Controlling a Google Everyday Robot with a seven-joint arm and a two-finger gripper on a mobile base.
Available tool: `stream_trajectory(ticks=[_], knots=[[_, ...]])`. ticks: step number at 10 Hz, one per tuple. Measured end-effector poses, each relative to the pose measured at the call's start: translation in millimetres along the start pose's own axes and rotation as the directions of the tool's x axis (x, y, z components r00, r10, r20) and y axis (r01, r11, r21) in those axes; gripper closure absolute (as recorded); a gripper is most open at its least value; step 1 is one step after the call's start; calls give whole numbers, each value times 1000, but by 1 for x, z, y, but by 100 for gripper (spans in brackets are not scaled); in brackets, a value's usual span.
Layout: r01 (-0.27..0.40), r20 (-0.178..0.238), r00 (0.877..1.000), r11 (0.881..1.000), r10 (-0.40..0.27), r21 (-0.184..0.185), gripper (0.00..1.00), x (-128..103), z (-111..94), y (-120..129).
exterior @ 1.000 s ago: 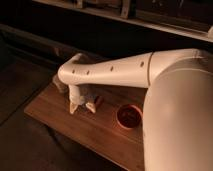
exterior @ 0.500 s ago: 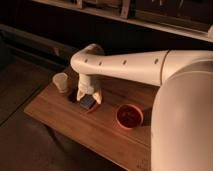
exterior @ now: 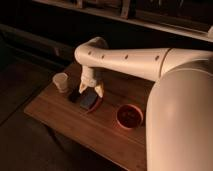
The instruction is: Place the ceramic cup in the ceramic bowl
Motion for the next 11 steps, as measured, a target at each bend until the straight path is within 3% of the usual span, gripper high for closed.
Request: stream_trajectory(ticks=[4, 11], knots=[[87, 23, 996, 995, -88, 46, 35, -34, -23, 18], [202, 16, 979, 979, -202, 5, 35, -79, -22, 48]])
